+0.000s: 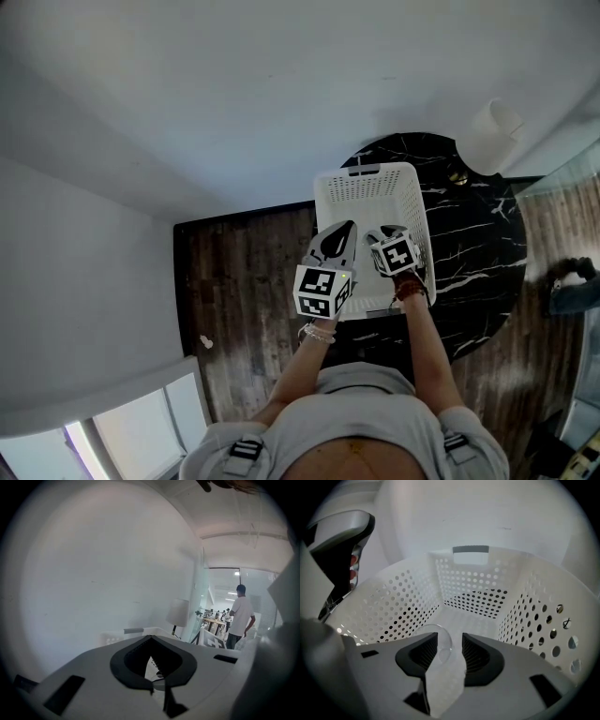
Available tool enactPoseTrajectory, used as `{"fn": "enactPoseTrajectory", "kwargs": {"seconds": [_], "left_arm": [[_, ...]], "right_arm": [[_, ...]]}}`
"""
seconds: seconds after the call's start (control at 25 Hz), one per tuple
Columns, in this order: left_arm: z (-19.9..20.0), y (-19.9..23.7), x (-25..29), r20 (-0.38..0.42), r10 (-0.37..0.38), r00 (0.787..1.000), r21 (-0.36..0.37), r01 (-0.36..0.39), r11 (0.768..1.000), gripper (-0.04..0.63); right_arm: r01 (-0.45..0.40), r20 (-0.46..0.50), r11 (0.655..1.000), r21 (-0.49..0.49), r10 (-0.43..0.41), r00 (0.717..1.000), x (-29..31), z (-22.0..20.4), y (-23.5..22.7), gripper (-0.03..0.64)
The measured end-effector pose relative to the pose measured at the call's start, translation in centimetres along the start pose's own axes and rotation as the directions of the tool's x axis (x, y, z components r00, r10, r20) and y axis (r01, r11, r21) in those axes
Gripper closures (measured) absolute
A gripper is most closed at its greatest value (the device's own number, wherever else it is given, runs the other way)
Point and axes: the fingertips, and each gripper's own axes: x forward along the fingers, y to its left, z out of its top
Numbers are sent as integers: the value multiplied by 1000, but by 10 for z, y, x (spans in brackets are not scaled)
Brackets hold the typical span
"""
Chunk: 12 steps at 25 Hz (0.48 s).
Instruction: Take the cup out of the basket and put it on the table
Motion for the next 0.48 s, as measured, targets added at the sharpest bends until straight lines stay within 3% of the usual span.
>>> {"fn": "enactPoseTrajectory", "kwargs": {"seconds": [0.48], "left_arm": [[1,0,-1,-2,-9,1000,4,9,1000,589]], "right_arm": [[-45,-148,999,16,47,988,17,-8,-1,470]]}}
